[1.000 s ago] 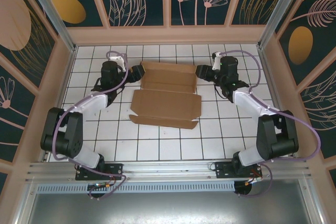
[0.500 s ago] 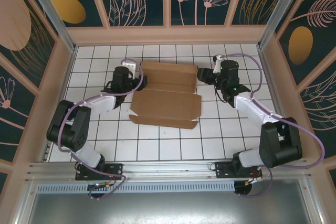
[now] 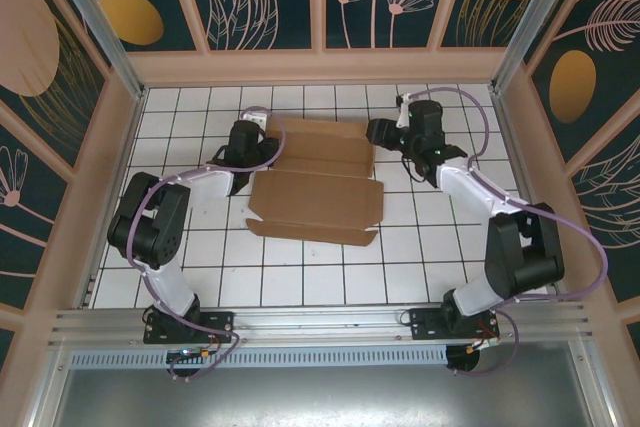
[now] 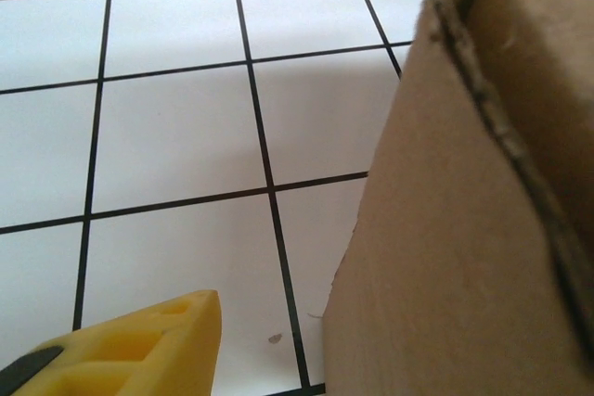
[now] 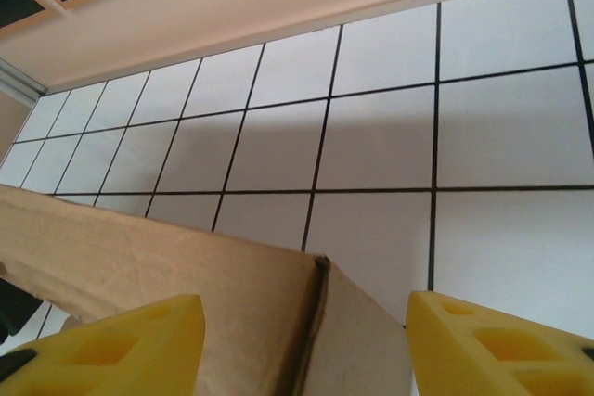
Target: Fold the paper box
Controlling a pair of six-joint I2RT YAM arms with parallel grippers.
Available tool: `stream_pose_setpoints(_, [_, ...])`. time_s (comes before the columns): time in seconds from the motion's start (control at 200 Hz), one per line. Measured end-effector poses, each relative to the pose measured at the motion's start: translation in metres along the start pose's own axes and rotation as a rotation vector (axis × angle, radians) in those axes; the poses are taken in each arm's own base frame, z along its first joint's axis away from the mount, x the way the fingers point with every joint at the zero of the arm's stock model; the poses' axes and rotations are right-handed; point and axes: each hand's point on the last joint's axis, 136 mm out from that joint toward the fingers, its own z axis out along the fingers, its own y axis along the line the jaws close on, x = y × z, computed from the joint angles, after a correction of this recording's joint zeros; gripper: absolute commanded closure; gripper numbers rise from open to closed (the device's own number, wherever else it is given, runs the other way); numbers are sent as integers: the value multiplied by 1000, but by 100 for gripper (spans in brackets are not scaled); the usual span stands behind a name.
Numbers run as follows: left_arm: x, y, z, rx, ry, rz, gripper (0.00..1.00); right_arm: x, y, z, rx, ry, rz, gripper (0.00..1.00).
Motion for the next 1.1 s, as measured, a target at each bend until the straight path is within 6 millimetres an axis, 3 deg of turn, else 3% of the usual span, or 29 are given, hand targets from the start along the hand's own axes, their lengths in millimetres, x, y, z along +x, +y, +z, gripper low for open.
stream_pose_setpoints(0.11, [-4, 3, 1, -20, -9, 7, 63, -1, 2, 14, 8, 26, 2, 42])
stream_pose_setpoints(0.25, [-6, 4, 7, -46, -6, 15, 72, 16, -3, 29, 54, 80, -2, 46])
stream_pose_setpoints(0.45, [-7, 2, 13, -93, -7, 41, 88, 10, -2, 36, 98, 68, -23, 50])
stream_pose_setpoints(0.575, [-8, 1, 13, -119, -7, 52, 90, 7, -2, 36, 111, 60, -26, 50])
stream_pose_setpoints(0.646, [-8, 1, 14, -124, -5, 53, 84, 7, -2, 36, 111, 59, -27, 48])
stream_pose_setpoints(0.736, [-8, 2, 15, -128, 0, 52, 60, 5, -2, 35, 118, 67, -28, 42])
stream_pose_setpoints(0.851, [-4, 1, 14, -113, 7, 34, 44, 4, -4, 32, 144, 77, -45, 34])
stream_pose_setpoints(0.971, [4, -2, 2, -72, 21, -12, 34, 4, -1, 25, 184, 75, -115, 33])
stream_pose_setpoints(1.101, [3, -6, -20, -21, 3, -69, 30, -2, 25, 16, 161, 67, -232, 37])
